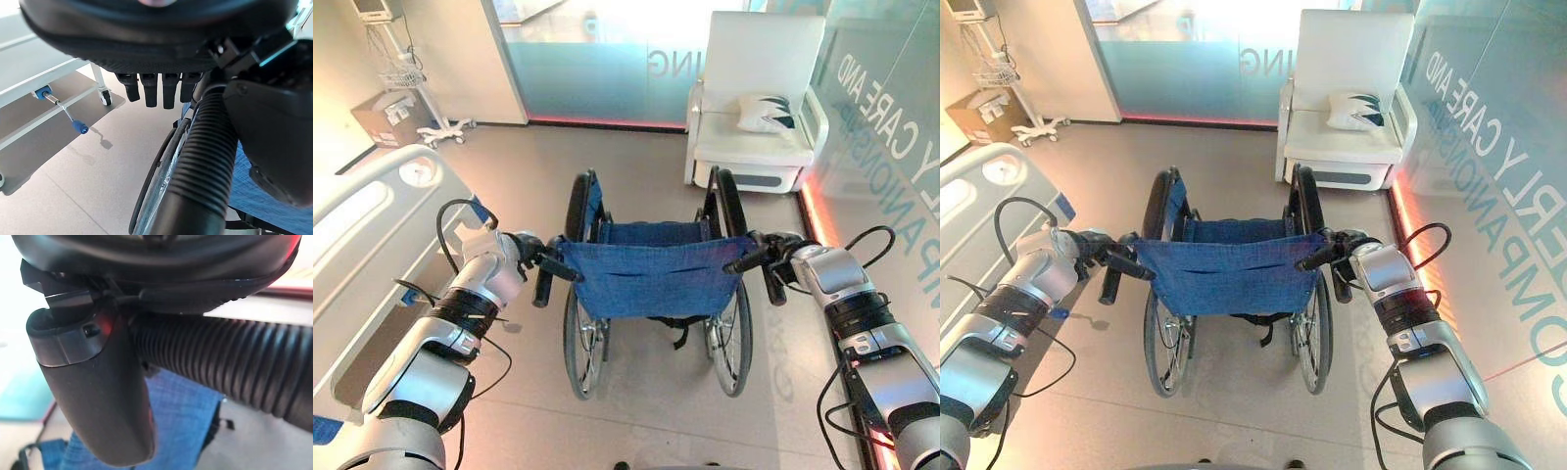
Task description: Push the wheelchair next to the bed
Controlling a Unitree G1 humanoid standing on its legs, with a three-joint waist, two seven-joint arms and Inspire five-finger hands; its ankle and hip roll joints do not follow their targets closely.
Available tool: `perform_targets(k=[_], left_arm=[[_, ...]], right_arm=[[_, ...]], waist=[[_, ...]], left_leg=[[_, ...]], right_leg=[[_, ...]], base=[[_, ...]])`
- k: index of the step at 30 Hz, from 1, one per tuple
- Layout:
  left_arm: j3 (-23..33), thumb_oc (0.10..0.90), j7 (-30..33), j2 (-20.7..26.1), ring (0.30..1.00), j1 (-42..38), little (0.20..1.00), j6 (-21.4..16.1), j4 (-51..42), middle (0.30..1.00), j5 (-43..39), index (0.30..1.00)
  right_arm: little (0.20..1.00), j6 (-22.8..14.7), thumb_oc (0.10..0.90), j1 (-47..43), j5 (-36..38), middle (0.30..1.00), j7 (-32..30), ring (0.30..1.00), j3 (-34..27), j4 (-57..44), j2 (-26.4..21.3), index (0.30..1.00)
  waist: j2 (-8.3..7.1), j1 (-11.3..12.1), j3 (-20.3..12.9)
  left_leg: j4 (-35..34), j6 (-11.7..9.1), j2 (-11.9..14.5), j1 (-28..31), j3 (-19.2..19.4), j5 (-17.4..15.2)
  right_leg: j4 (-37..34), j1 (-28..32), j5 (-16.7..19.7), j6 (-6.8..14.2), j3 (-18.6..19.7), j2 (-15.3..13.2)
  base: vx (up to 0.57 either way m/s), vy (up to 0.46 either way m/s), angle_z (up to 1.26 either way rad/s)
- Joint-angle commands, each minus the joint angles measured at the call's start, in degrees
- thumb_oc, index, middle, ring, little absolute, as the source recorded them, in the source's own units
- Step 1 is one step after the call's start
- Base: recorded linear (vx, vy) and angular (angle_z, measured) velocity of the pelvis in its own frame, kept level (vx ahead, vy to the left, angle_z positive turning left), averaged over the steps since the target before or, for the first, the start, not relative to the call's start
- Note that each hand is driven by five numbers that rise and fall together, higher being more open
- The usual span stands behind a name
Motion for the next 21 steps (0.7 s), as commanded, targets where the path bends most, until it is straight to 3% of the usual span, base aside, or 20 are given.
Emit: perform_targets(k=[1,9,15,16,17,18,20,21], left_arm=[[-1.4,0.8,1.0,3.9,0.9,3.8,0.9,2.9,11.2,0.9,6.4,0.9],[-2.8,0.8,-1.0,2.0,0.9,2.2,0.9,1.5,14.1,0.9,8.3,0.9],[-3.6,0.8,-2.1,0.8,0.9,2.0,0.9,1.0,15.2,0.9,9.1,0.9],[-3.9,0.695,-2.5,0.2,0.742,2.0,0.742,0.9,15.2,0.742,9.8,0.742],[-3.9,0.656,-2.5,0.2,0.684,2.0,0.684,0.9,15.2,0.684,9.8,0.684],[-4.1,0.587,-2.9,-0.1,0.58,1.9,0.58,0.6,15.4,0.58,10.3,0.58],[-4.7,0.4,-1.9,-0.6,0.3,1.7,0.3,-0.4,16.0,0.3,10.9,0.3],[-4.7,0.4,-1.8,-0.6,0.3,1.6,0.3,-0.4,16.0,0.3,10.9,0.3]], right_arm=[[0.9,3.7,0.8,8.6,-12.2,0.9,10.4,0.9,6.1,19.4,-6.6,0.9],[0.9,-0.5,0.8,4.0,-21.3,0.9,17.8,0.9,10.2,23.7,-5.3,0.9],[0.9,-1.5,0.8,2.2,-30.0,0.9,23.0,0.9,12.5,22.8,-4.2,0.9],[0.9,-1.3,0.8,1.7,-31.6,0.9,24.4,0.9,13.2,22.4,-3.7,0.9],[0.9,-1.2,0.8,1.6,-31.9,0.9,24.5,0.9,13.2,22.3,-3.6,0.9],[0.9,-1.3,0.8,1.2,-32.9,0.9,25.5,0.9,13.7,22.0,-3.3,0.9],[0.9,-1.7,0.8,0.6,-34.5,0.9,27.0,0.9,14.5,22.1,-2.6,0.9],[0.9,-1.7,0.8,0.5,-34.6,0.9,27.2,0.9,14.6,22.0,-2.6,0.9]], waist=[[-0.3,1.4,4.1],[-0.46,2.1,4.1],[-0.38,2.2,3.9],[-0.36,2.2,3.9],[-0.36,2.2,3.9],[-0.38,2.3,3.9],[-0.44,2.3,3.9],[-0.45,2.4,3.9]], left_leg=[[3.7,1.0,-3.3,0.1,0.4,-5.6],[4.0,0.9,-3.4,-0.2,0.2,-5.6],[4.1,0.9,-3.5,-0.2,-0.1,-5.5],[4.1,0.9,-3.5,-0.2,-0.2,-5.5],[4.1,0.9,-3.5,-0.2,-0.2,-5.5],[4.1,1.0,-3.5,-0.2,-0.2,-5.5],[4.2,1.0,-3.5,-0.2,-0.3,-5.5],[4.2,1.0,-3.5,-0.2,-0.3,-5.6]], right_leg=[[2.9,-1.5,0.7,-0.9,0.3,1.8],[2.9,-1.4,0.6,-1.0,0.1,1.7],[3.0,-1.4,0.5,-1.1,0.2,1.7],[3.0,-1.4,0.4,-1.2,0.3,1.7],[3.0,-1.4,0.4,-1.2,0.3,1.7],[3.0,-1.3,0.4,-1.2,0.3,1.7],[3.1,-1.3,0.3,-1.3,0.3,1.7],[3.1,-1.3,0.3,-1.3,0.3,1.7]], base=[[0.0,0.0,0.0],[0.0,0.0,0.0],[0.0,0.0,0.0],[0.0,0.0,0.0],[0.0,0.0,0.0],[0.0,0.0,0.0],[0.0,0.0,0.0],[0.0,0.0,0.0]])
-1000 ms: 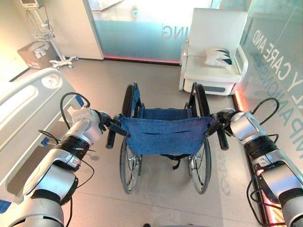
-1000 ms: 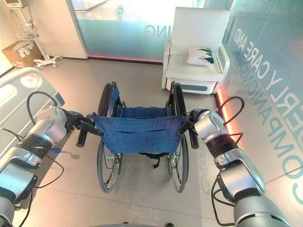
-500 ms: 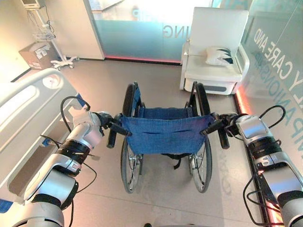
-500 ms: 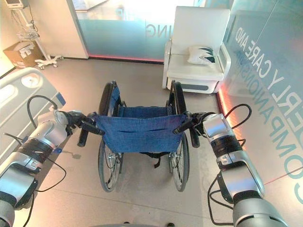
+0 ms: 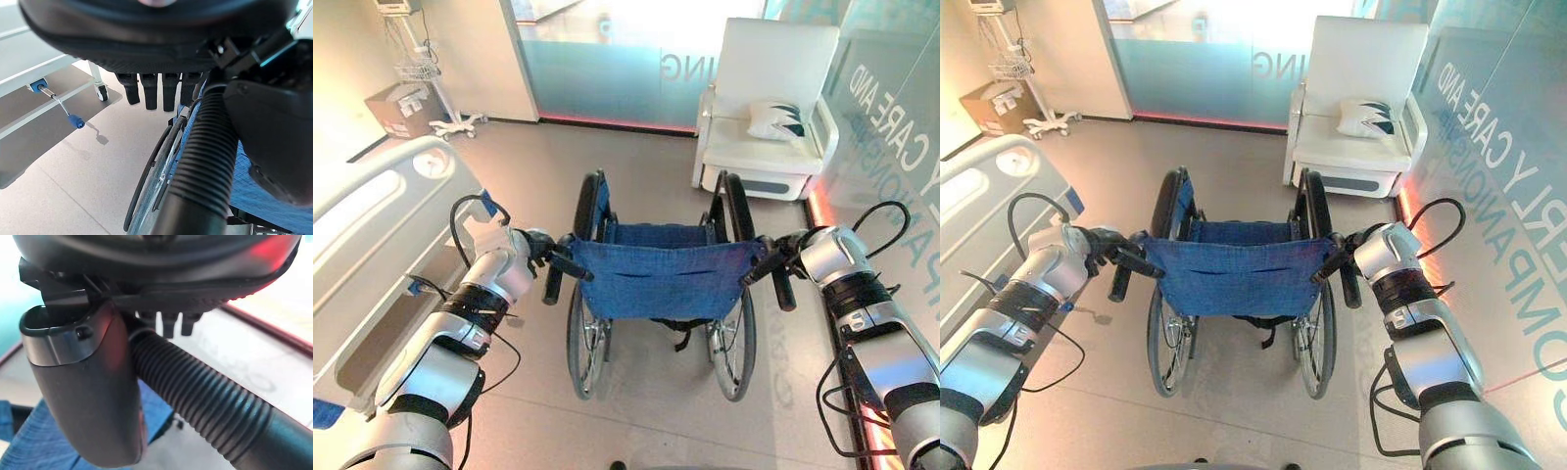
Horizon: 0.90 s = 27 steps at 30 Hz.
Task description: Push the wheelchair next to the bed
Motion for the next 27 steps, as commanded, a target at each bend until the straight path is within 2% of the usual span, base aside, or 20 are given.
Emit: perform_targets(k=[1,2,6,11,13,14,17,18,19,23,27], left_arm=[[-3.8,0.4,0.6,2.0,0.3,3.9,0.3,0.0,13.9,0.3,10.1,0.3],[-4.2,0.4,1.4,1.8,0.3,3.8,0.3,-0.7,13.9,0.3,10.6,0.3],[-4.6,0.4,4.1,1.3,0.3,3.4,0.3,-1.8,13.4,0.3,9.7,0.3],[-4.1,0.4,10.5,0.3,0.3,4.1,0.3,-1.6,11.4,0.3,6.1,0.3],[-3.4,0.4,14.0,0.2,0.3,5.0,0.3,-1.8,9.7,0.3,3.5,0.3],[-3.1,0.4,14.7,0.2,0.3,5.3,0.3,-1.8,9.3,0.3,3.0,0.3],[-0.9,0.4,22.7,0.0,0.3,7.9,0.3,-3.5,6.3,0.3,-2.6,0.3],[-0.6,0.4,23.4,-0.1,0.3,8.3,0.3,-3.6,5.9,0.3,-3.0,0.3],[0.5,0.4,26.5,-0.1,0.3,9.8,0.3,-4.7,4.2,0.3,-4.8,0.3],[4.3,0.4,35.7,-0.1,0.3,15.5,0.3,-10.3,-0.3,0.3,-9.1,0.3],[6.6,0.4,41.8,-1.3,0.3,18.9,0.3,-14.2,-3.2,0.3,-12.4,0.3]], right_arm=[[0.502,0.9,0.535,7.0,-9.1,0.502,4.9,0.502,12.1,10.8,-3.4,0.502],[0.3,0.6,0.4,6.7,-8.7,0.3,4.8,0.3,12.4,10.4,-3.2,0.3],[0.3,-0.2,0.4,6.5,-5.5,0.3,0.1,0.3,12.6,9.6,-2.6,0.3],[0.3,-1.9,0.4,7.6,-0.4,0.3,-6.1,0.3,11.8,6.4,-2.1,0.3],[0.3,-3.3,0.4,8.5,5.1,0.3,-11.5,0.3,11.0,3.9,-2.5,0.3],[0.3,-3.7,0.4,8.7,5.7,0.3,-12.3,0.3,10.7,3.1,-2.6,0.3],[0.3,-7.2,0.4,11.1,7.8,0.3,-15.8,0.3,9.0,-1.4,-3.4,0.3],[0.3,-7.7,0.4,11.5,7.9,0.3,-16.1,0.3,8.8,-1.9,-3.5,0.3],[0.3,-10.5,0.4,13.0,7.7,0.3,-17.0,0.3,7.9,-4.1,-4.0,0.3],[0.3,-16.4,0.4,17.3,8.9,0.3,-20.5,0.3,4.4,-10.5,-5.4,0.3],[0.3,-21.7,0.4,20.4,10.5,0.3,-25.7,0.3,2.4,-13.1,-5.0,0.3]], waist=[[0.13,0.4,3.9],[0.06,0.4,3.9],[0.03,0.4,3.9],[0.0,0.2,3.9],[0.0,0.0,4.0],[0.03,0.0,4.0],[0.12,-0.1,3.8],[0.12,-0.2,3.8],[0.1,-0.2,3.7],[0.11,-0.3,3.5],[0.29,-0.3,3.3]], left_leg=[[4.2,1.0,-3.5,-0.2,0.0,-5.5],[4.3,1.0,-3.4,-0.3,0.0,-5.5],[4.3,1.0,-3.5,-0.3,0.0,-5.6],[4.2,0.9,-3.5,-0.3,-0.1,-5.5],[4.0,0.9,-3.5,-0.2,-0.3,-5.5],[3.9,0.9,-3.5,-0.2,-0.3,-5.5],[3.6,0.7,-3.5,0.0,-0.3,-5.4],[3.6,0.7,-3.5,0.0,-0.4,-5.5],[3.5,0.7,-3.5,0.1,-0.4,-5.5],[3.1,0.6,-3.4,0.3,-0.5,-5.5],[3.1,0.6,-3.3,0.5,-0.5,-5.6]], right_leg=[[3.1,-1.5,0.3,-1.3,0.6,1.7],[3.1,-1.4,0.4,-1.4,0.6,1.7],[3.2,-1.5,0.3,-1.4,0.8,1.7],[3.1,-1.6,0.4,-1.4,1.1,1.8],[3.0,-1.6,0.5,-1.4,1.2,1.8],[3.0,-1.6,0.5,-1.4,1.2,1.8],[2.7,-1.5,0.5,-1.3,1.1,1.8],[2.7,-1.5,0.5,-1.3,1.1,1.8],[2.6,-1.4,0.5,-1.3,1.1,1.8],[2.3,-1.4,0.5,-1.2,1.1,1.8],[2.3,-1.3,0.4,-1.1,0.9,1.7]], base=[[0.0,0.0,0.0],[0.0,0.0,0.0],[0.0,0.0,0.0],[0.0,-0.001,0.01],[0.0,0.0,0.0],[0.0,0.0,0.0],[0.0,0.0,0.0],[0.0,0.0,0.0],[0.0,0.0,0.0],[0.0,0.0,0.0],[0.0,0.0,0.0]])
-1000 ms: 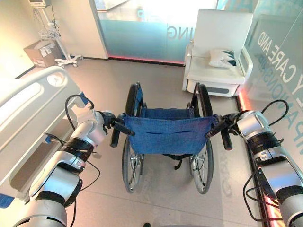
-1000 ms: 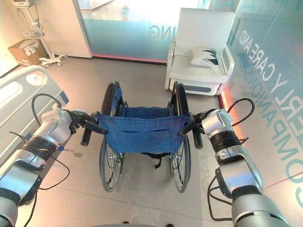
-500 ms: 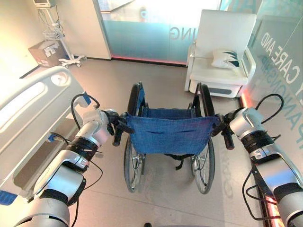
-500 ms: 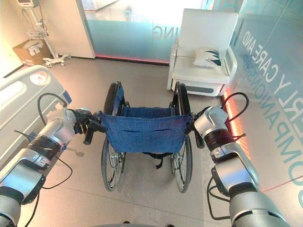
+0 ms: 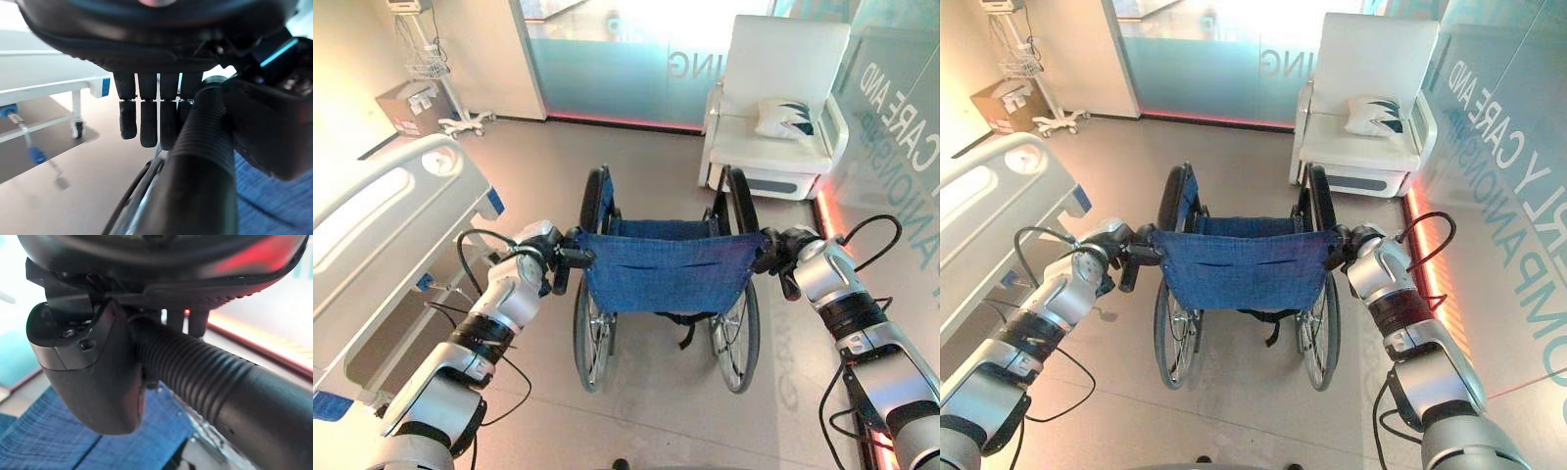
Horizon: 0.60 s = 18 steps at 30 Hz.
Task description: Push the wheelchair next to the bed
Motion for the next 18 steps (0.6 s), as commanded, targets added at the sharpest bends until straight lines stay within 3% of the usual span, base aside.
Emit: perform_targets(k=[1,8,11,18], left_arm=[[1.5,0.4,7.8,0.2,0.3,5.4,0.3,-8.5,7.3,0.3,-3.2,0.3],[2.5,0.4,8.6,-2.5,0.3,6.1,0.3,-9.7,8.0,0.3,-10.0,0.3],[2.3,0.4,6.7,-3.1,0.3,5.5,0.3,-8.7,8.7,0.3,-10.8,0.3],[-1.0,0.4,0.6,-1.4,0.3,-2.4,0.3,-1.6,14.7,0.3,-7.5,0.3]], right_arm=[[0.3,-17.3,0.4,10.8,5.3,0.3,-5.3,0.3,2.8,-0.6,-4.1,0.3],[0.3,-22.2,0.4,11.3,6.2,0.3,-8.6,0.3,2.9,1.6,-2.7,0.3],[0.3,-22.1,0.4,10.6,5.8,0.3,-8.2,0.3,3.5,2.8,-2.5,0.3],[0.3,-19.2,0.4,3.2,8.8,0.3,-5.8,0.3,6.7,6.8,-3.0,0.3]], waist=[[0.36,-0.7,2.9],[0.61,-0.3,2.8],[0.74,-0.2,2.7],[0.93,-0.3,2.8]], left_leg=[[3.1,0.7,-3.3,0.8,-0.1,-5.6],[3.6,0.7,-3.2,1.7,-0.2,-6.0],[3.8,0.6,-3.2,1.9,-0.2,-6.1],[4.2,0.5,-2.9,2.3,-0.4,-6.3]], right_leg=[[2.5,-1.1,0.5,-1.1,0.7,1.7],[2.9,-0.2,0.3,-1.0,-0.2,1.2],[3.0,0.1,0.3,-1.0,-0.4,1.1],[4.9,0.4,-0.8,-1.3,-0.9,0.9]], base=[[0.0,0.0,0.0],[0.03,-0.002,0.0],[0.04,-0.009,0.01],[0.05,-0.04,0.01]])
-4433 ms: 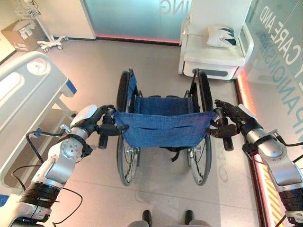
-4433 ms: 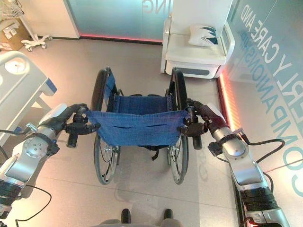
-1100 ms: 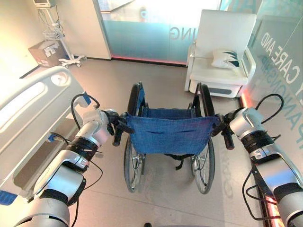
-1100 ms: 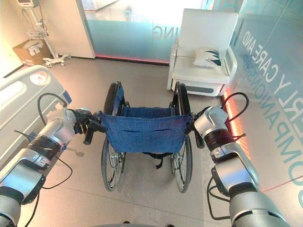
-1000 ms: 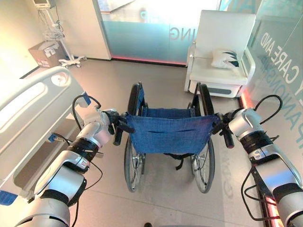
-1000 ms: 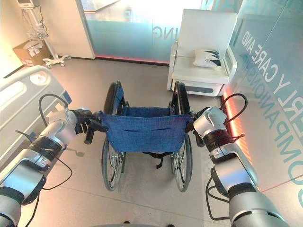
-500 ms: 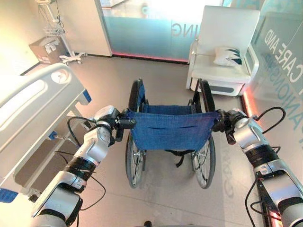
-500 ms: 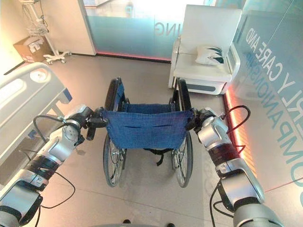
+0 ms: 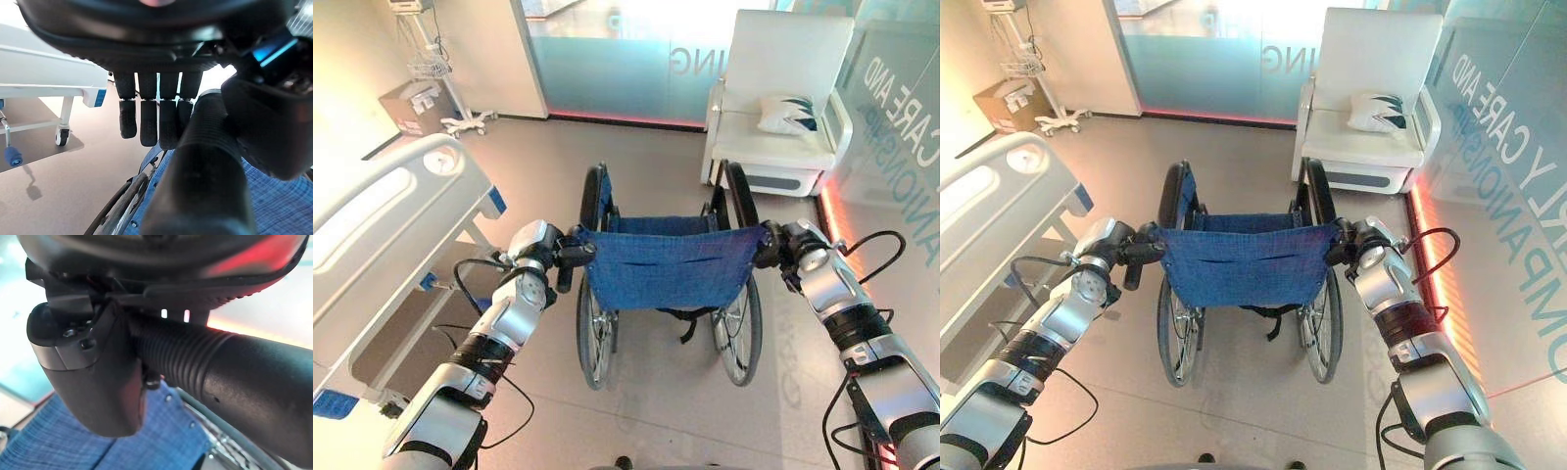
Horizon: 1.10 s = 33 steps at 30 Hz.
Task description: Push the wheelchair next to the bed
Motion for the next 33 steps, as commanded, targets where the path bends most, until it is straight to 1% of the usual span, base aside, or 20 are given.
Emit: perform_targets(k=[1,2,3,4,8,11,14,15,17,18,19,21,23,25,26,28,29,30,32,33], left_arm=[[-1.2,0.4,-6.3,0.3,0.3,-3.5,0.3,2.2,11.7,0.3,-1.1,0.3],[-1.2,0.4,-6.3,0.3,0.3,-3.5,0.3,2.2,11.7,0.3,-1.1,0.3],[-2.6,0.4,-8.2,1.2,0.3,-6.9,0.3,3.4,13.3,0.3,-0.7,0.3],[-3.0,0.4,-8.6,1.2,0.3,-7.7,0.3,3.6,13.8,0.3,-0.7,0.3],[-5.0,0.4,-9.0,0.7,0.3,-12.2,0.3,4.8,17.1,0.3,-2.1,0.3],[-5.5,0.4,-8.0,-0.1,0.3,-13.9,0.3,5.5,19.4,0.3,-4.3,0.3],[-5.6,0.4,-5.6,-1.1,0.3,-16.0,0.3,3.6,21.6,0.3,-8.3,0.3],[-5.3,0.4,-4.9,-1.3,0.3,-16.7,0.3,2.2,21.8,0.3,-9.8,0.3],[-5.0,0.4,-4.4,-1.7,0.3,-16.9,0.3,1.4,21.5,0.3,-10.3,0.3],[-4.9,0.4,-4.3,-1.8,0.3,-16.9,0.3,1.1,21.4,0.3,-10.8,0.3],[-4.7,0.4,-3.9,-1.8,0.3,-16.8,0.3,0.4,21.3,0.3,-11.7,0.3],[-4.0,0.4,-2.9,-1.8,0.3,-16.0,0.3,-0.2,20.7,0.3,-12.9,0.3],[-3.2,0.4,-2.2,-1.8,0.3,-14.6,0.3,-0.8,19.6,0.3,-13.4,0.3],[-2.4,0.4,-2.6,-1.1,0.3,-14.0,0.3,-0.7,18.5,0.3,-13.0,0.3],[-2.0,0.4,-2.9,-0.6,0.3,-13.9,0.3,-0.6,18.0,0.3,-12.6,0.3],[-0.9,0.4,-3.6,0.7,0.3,-13.8,0.3,-0.6,17.4,0.3,-12.2,0.3],[-0.5,0.4,-4.4,1.7,0.3,-13.2,0.3,-0.7,17.7,0.3,-12.5,0.3],[-0.3,0.4,-5.0,2.4,0.3,-11.7,0.3,-1.4,17.5,0.3,-13.0,0.3],[0.3,0.4,-4.4,2.4,0.3,-9.8,0.3,-2.2,17.1,0.3,-13.2,0.3],[1.2,0.4,-2.7,2.3,0.3,-6.9,0.3,-3.6,16.6,0.3,-13.9,0.3]], right_arm=[[0.3,-11.8,0.4,2.6,5.6,0.3,1.9,0.3,7.1,2.8,-2.8,0.3],[0.3,-11.8,0.4,2.5,5.6,0.3,1.9,0.3,7.2,2.8,-2.8,0.3],[0.3,-10.5,0.4,-0.4,6.4,0.3,2.7,0.3,8.6,3.1,-2.8,0.3],[0.3,-10.4,0.4,-1.1,6.6,0.3,2.8,0.3,9.0,3.5,-2.7,0.3],[0.3,-11.9,0.4,-5.2,6.9,0.3,4.8,0.3,11.6,7.6,-2.2,0.3],[0.3,-12.4,0.4,-7.8,7.8,0.3,5.4,0.3,13.2,10.3,-1.4,0.3],[0.3,-13.8,0.4,-11.4,7.7,0.3,5.8,0.3,14.6,14.0,-1.2,0.3],[0.3,-15.0,0.4,-12.3,7.6,0.3,5.6,0.3,14.8,15.3,-1.5,0.3],[0.3,-16.1,0.4,-12.8,7.1,0.3,5.4,0.3,15.0,15.8,-2.0,0.3],[0.3,-16.5,0.4,-13.0,7.4,0.3,5.2,0.3,15.0,16.0,-2.3,0.3],[0.3,-17.0,0.4,-13.4,7.4,0.3,5.1,0.3,15.2,16.1,-2.7,0.3],[0.3,-17.1,0.4,-14.2,7.0,0.3,5.1,0.3,15.1,16.3,-2.4,0.3],[0.3,-16.8,0.4,-14.5,6.7,0.3,5.0,0.3,15.0,15.8,-2.0,0.3],[0.3,-16.8,0.4,-15.4,6.0,0.3,5.8,0.3,15.0,15.1,-2.7,0.3],[0.3,-17.1,0.4,-16.1,5.7,0.3,6.2,0.3,15.2,14.9,-3.1,0.3],[0.3,-17.7,0.4,-17.4,6.8,0.3,7.0,0.3,15.9,14.9,-4.5,0.3],[0.3,-18.5,0.4,-16.8,7.3,0.3,8.0,0.3,15.5,15.2,-5.0,0.3],[0.3,-19.1,0.4,-15.0,7.8,0.3,8.4,0.3,14.7,14.8,-5.4,0.3],[0.3,-20.0,0.4,-13.4,8.4,0.3,8.2,0.3,14.3,14.7,-5.7,0.3],[0.3,-21.5,0.4,-10.5,8.8,0.3,8.1,0.3,13.2,14.1,-5.1,0.3]], waist=[[-0.6,-0.2,1.3],[-0.6,-0.3,1.3],[-0.61,-0.3,1.6],[-0.6,-0.3,1.7],[-0.55,0.0,2.2],[-0.94,0.0,2.3],[-2.61,0.6,2.9],[-3.27,1.0,3.5],[-3.78,1.5,4.2],[-3.83,1.8,4.4],[-3.49,2.2,5.1],[-1.97,3.5,6.7],[-0.39,5.1,7.8],[0.37,6.9,8.4],[0.41,7.6,8.5],[0.38,8.4,8.4],[0.0,8.6,7.6],[-0.31,9.0,7.0],[-0.66,9.3,6.3],[-1.15,9.8,5.0]], left_leg=[[4.4,0.6,-2.9,0.4,-0.2,-6.4],[4.4,0.6,-2.9,0.4,-0.2,-6.4],[5.6,0.6,-2.6,-0.2,-0.4,-6.5],[6.0,0.6,-2.6,-0.4,-0.5,-6.6],[8.7,0.2,-2.1,-1.3,-1.6,-7.5],[11.6,-0.4,-1.8,-2.0,-1.9,-8.4],[20.7,-1.6,-1.6,-5.5,-3.1,-9.7],[26.7,-2.1,-1.4,-8.5,-3.9,-8.0],[32.0,-2.0,-1.9,-11.8,-4.4,-6.8],[33.4,-2.0,-2.3,-13.1,-4.6,-6.2],[33.9,-2.3,-2.9,-15.0,-5.1,-4.7],[29.7,-3.7,-3.2,-17.8,-4.8,0.1],[22.2,-5.0,-2.8,-20.4,-4.2,5.8],[15.7,-5.7,-3.2,-23.1,-5.2,9.7],[14.1,-5.6,-3.5,-23.7,-5.6,10.0],[12.8,-4.5,-4.4,-23.1,-6.3,7.8],[13.9,-2.9,-5.1,-22.2,-5.8,4.0],[15.3,-2.2,-5.0,-21.8,-5.5,1.9],[15.4,-1.4,-5.2,-20.7,-5.6,0.9],[14.0,-0.3,-5.4,-18.1,-6.3,0.3]], right_leg=[[5.6,-1.8,-1.1,-1.4,-0.6,0.9],[5.6,-1.8,-1.1,-1.4,-0.6,0.9],[7.3,-2.3,-1.8,-1.7,-0.9,0.8],[7.7,-2.4,-2.0,-1.8,-1.0,0.8],[9.1,-2.7,-3.1,-3.0,-1.6,1.0],[9.3,-2.5,-3.8,-4.1,-2.0,1.4],[9.5,-2.4,-3.7,-5.7,-2.4,0.7],[10.0,-2.5,-3.8,-6.4,-2.6,0.3],[10.9,-2.8,-4.1,-6.9,-2.8,-0.1],[11.4,-2.9,-4.2,-7.0,-2.7,-0.1],[11.9,-2.7,-4.3,-7.0,-2.4,0.2],[11.3,-0.7,-4.7,-6.5,-0.9,1.7],[9.6,2.0,-4.9,-6.1,0.1,3.3],[7.9,4.2,-5.0,-5.7,1.5,4.2],[7.7,4.6,-5.3,-5.5,2.0,4.1],[8.1,4.3,-6.3,-5.3,2.3,3.9],[9.7,3.7,-7.6,-4.8,1.7,2.9],[11.2,3.9,-8.8,-4.5,0.9,2.0],[12.3,4.1,-9.3,-4.2,0.3,1.3],[14.1,4.5,-9.4,-3.2,-1.2,0.1]], base=[[0.04,-0.066,0.03],[0.04,-0.1,0.02],[0.03,-0.09,0.01],[0.05,-0.13,0.06],[0.05,-0.127,0.13],[0.05,-0.124,0.06],[0.04,-0.122,0.15],[0.03,-0.108,0.15],[0.04,-0.08,0.03],[0.08,-0.056,-0.05],[0.14,-0.022,-0.04],[0.24,0.019,0.0],[0.31,0.071,-0.17],[0.3,0.118,-0.24],[0.17,0.119,-0.23],[0.15,0.134,-0.39],[0.31,0.187,-0.72],[0.33,0.181,-0.75],[0.35,0.148,-0.48],[0.4,0.182,-0.25]])
